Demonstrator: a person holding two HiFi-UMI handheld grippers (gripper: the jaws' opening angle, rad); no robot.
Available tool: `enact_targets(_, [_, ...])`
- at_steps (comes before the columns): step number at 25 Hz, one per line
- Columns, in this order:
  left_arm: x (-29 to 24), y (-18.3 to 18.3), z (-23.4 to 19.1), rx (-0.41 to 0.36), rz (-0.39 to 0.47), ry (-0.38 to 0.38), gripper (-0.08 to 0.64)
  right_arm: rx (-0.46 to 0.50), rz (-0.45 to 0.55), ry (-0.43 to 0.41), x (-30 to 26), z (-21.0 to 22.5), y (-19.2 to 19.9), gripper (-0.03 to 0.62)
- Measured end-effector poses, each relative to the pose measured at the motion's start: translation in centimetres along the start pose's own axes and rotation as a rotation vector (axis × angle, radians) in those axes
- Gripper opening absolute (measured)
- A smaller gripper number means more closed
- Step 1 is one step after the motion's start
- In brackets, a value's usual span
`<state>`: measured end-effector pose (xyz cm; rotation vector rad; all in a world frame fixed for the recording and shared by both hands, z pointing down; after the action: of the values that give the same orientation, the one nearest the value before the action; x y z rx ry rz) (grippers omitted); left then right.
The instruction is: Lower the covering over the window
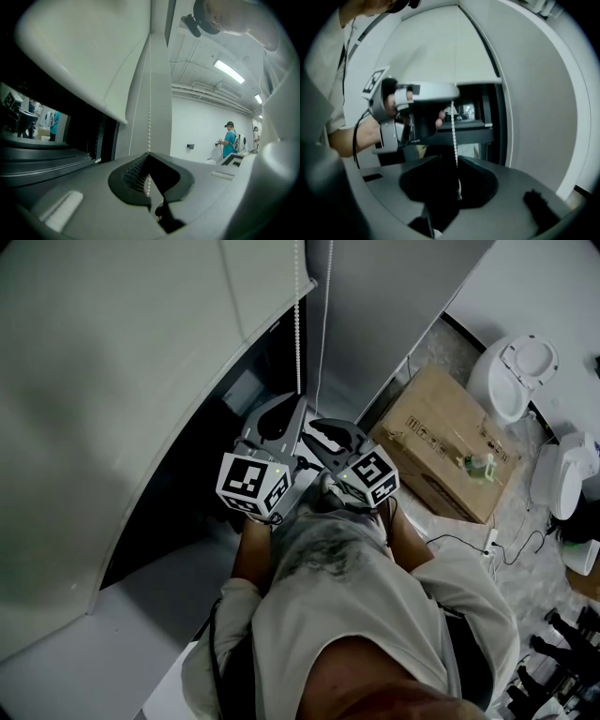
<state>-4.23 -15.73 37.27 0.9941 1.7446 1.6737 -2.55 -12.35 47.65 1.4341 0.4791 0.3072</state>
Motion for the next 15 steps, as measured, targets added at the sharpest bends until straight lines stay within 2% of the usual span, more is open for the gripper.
enact_targets(5, [-0.1,0.2,-0.3,-0.003,0.002,-0.004,0.009,-0.016,0.240,-0.011,1.9,1.1,-7.9,0.115])
enact_targets(11, [-0.4,0.5,-0.3,-0.028,-0.009,-0.002,0.009,0.137,0.385,0.006,2.6,2.4,-16.6,0.115])
enact_targets(15, [-0.7,0.3,0.0,-0.041,-0.014,0.000,0.008,0.197,0.475,-0.010,2.2,3.1,-21.9,0.114])
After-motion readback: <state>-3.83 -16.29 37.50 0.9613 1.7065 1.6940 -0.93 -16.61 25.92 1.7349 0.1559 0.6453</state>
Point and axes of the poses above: the fingertips, and each gripper's own axes: x backward along the fingers, z to its right, y out of its underside, the point moved 1 cm from there along x, backward along the fingers, and after that the axes turned 7 degrees about z, right-handed, at the moved point
